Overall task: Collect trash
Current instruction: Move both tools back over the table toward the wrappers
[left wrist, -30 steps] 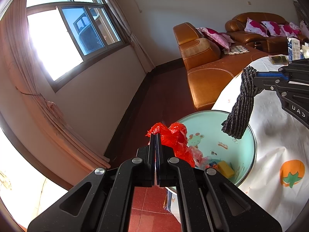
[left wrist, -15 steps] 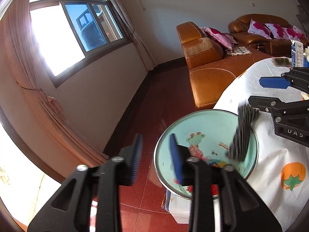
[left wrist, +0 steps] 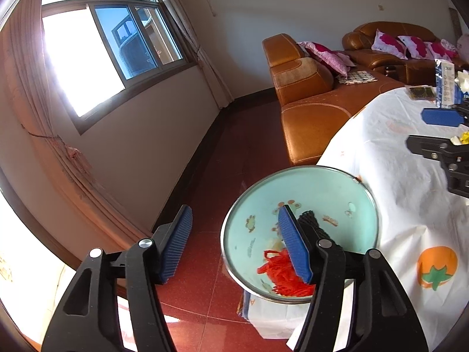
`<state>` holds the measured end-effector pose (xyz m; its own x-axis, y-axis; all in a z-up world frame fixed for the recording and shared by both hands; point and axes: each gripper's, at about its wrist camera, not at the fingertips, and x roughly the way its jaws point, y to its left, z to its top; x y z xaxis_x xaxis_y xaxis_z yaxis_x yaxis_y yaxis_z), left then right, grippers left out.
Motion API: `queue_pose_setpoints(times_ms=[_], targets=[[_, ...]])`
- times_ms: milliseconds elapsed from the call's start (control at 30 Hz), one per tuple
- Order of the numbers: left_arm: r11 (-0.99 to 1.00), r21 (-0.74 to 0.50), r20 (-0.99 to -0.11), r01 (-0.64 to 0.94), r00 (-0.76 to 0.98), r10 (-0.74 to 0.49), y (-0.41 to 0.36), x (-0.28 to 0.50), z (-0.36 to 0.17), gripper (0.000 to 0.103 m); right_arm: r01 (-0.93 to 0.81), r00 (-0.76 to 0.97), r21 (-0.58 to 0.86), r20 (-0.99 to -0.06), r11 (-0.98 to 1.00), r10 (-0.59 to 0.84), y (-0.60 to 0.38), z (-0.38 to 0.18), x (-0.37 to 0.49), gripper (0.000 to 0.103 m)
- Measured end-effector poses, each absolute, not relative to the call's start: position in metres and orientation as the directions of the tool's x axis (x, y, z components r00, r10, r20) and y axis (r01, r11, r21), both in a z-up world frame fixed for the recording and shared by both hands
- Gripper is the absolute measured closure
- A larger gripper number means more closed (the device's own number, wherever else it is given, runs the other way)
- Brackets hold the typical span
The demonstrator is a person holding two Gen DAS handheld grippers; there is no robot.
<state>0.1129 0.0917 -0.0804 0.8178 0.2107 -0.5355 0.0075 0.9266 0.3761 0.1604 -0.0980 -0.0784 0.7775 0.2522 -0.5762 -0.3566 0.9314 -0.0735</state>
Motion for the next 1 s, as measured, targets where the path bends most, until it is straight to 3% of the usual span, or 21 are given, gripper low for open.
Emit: queue_pose_setpoints(times_ms=[133, 467, 733, 1000], targets=[[0.925, 0.375, -0.543, 0.058, 0.823, 0.168, 0.07, 0.109, -0.082, 0.039, -0.266, 0.798, -0.069, -0.575, 0.961, 0.18, -0.148, -0.075, 0.131, 0.044], [0.881, 0.387, -0.575, 0.272, 0.818, -0.001, -0.036, 0.084, -0.097, 0.027, 0.107, 0.793, -0.072, -0.596, 0.992, -0.128, -0.305, -0.098, 0.054, 0.04], [0.826, 0.37, -0.593, 0.426, 0.792, -0.142, -0.135, 0.06, -0.106, 0.018, 0.228, 0.772, -0.03, -0.603, 0.973, -0.199, -0.359, -0.12, 0.009, 0.037], [0.772, 0.363, -0.656, 0.522, 0.732, -0.187, -0.198, 0.056, -0.132, 0.015, 0.29, 0.775, 0.003, -0.587, 0.957, -0.233, -0.384, -0.126, -0.005, 0.031]])
